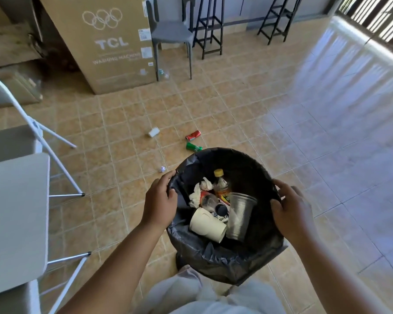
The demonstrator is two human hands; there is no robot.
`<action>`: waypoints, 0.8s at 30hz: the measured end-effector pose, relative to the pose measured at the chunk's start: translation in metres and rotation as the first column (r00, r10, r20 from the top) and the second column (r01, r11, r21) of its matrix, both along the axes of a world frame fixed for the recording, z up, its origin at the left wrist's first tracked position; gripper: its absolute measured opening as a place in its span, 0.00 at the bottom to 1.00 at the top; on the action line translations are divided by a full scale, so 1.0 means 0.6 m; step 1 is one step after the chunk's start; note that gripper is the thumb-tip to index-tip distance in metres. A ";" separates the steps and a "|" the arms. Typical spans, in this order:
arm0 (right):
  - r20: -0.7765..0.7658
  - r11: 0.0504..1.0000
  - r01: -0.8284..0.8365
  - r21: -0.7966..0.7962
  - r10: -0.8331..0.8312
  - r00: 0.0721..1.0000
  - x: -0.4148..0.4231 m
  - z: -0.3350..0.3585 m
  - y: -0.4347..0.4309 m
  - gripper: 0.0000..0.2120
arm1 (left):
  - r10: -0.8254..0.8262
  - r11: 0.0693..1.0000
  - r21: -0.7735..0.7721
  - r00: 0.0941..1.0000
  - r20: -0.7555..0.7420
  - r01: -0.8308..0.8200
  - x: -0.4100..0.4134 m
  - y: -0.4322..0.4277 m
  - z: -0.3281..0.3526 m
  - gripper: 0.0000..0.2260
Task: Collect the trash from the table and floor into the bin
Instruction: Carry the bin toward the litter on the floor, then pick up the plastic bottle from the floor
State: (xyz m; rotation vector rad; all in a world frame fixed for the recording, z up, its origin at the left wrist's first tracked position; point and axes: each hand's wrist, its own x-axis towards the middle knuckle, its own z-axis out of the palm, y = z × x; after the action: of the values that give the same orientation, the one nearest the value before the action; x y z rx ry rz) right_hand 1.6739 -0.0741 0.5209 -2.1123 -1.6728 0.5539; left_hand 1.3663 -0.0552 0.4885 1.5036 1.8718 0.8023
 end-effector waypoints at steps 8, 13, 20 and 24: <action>-0.032 0.976 -0.208 -0.069 0.206 0.978 0.012 -0.066 0.216 0.27 | 0.185 0.981 -0.068 0.982 0.022 -0.183 0.019 0.079 -0.045 0.25; -0.084 0.913 -0.392 -0.109 0.385 0.919 0.019 -0.141 0.333 0.27 | 0.323 0.931 -0.189 0.946 0.022 -0.313 0.041 0.101 -0.107 0.31; -0.082 0.842 -0.521 -0.138 0.514 0.854 -0.005 -0.369 0.464 0.26 | 0.404 0.871 -0.311 0.915 0.015 -0.380 0.050 0.148 -0.327 0.32; -0.087 0.825 -0.552 -0.125 0.545 0.834 -0.033 -0.556 0.515 0.26 | 0.409 0.857 -0.344 0.913 -0.004 -0.385 0.022 0.186 -0.510 0.32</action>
State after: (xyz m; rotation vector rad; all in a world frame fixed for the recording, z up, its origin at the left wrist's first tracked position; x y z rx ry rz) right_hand 1.6541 0.2348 0.1872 -1.6595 -2.2826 0.9093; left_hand 1.3797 0.0567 0.1822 0.8773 2.1708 0.6528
